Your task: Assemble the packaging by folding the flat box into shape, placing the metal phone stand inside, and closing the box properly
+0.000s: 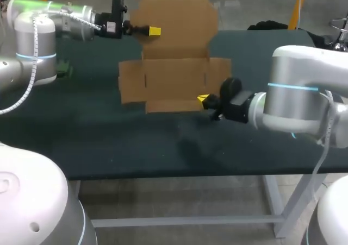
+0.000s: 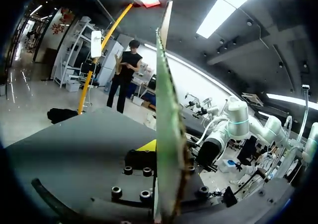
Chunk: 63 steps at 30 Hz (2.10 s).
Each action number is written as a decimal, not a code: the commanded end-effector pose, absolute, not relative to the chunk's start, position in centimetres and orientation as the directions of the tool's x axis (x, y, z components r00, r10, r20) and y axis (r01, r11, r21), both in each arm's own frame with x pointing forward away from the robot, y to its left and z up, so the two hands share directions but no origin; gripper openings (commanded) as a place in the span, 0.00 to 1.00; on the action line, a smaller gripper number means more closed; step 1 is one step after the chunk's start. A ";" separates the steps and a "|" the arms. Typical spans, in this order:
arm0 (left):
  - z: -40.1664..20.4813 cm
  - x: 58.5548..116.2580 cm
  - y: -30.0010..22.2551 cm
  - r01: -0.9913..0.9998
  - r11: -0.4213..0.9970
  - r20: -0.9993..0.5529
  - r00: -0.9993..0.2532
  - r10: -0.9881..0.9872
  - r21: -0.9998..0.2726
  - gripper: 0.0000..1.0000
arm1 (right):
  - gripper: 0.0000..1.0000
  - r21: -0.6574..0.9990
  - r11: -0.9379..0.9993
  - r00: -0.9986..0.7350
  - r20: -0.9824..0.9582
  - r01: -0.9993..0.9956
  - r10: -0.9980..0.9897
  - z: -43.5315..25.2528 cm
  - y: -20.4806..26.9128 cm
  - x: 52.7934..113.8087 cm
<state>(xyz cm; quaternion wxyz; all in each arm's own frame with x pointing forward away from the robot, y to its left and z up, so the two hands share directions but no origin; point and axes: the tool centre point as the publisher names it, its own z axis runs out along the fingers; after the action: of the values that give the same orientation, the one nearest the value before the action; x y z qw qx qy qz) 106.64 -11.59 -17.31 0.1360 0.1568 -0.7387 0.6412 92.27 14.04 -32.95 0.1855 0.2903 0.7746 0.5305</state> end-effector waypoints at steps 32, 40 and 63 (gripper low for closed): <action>-17.1 100.9 -12.9 -0.283 0.126 0.271 -0.957 -0.099 -0.951 0.00 | 0.00 0.953 0.226 -0.730 -0.009 0.200 0.684 -32.7 12.1 87.3; -18.4 101.6 -12.5 -0.231 0.126 0.224 -0.972 -0.067 -0.965 0.00 | 0.00 0.950 0.228 -0.731 0.002 0.215 0.682 -33.1 12.3 87.3; -19.7 101.3 -12.5 -0.177 0.139 0.182 -0.983 0.020 -0.974 0.00 | 0.00 0.937 0.237 -0.737 0.031 0.256 0.675 -35.0 15.8 88.8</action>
<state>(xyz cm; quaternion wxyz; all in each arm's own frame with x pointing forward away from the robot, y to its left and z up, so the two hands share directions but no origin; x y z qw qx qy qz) 100.86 -12.67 -19.41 0.0672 0.0589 -0.7510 0.6542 88.29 14.82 -34.65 0.1919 0.3009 0.7611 0.5416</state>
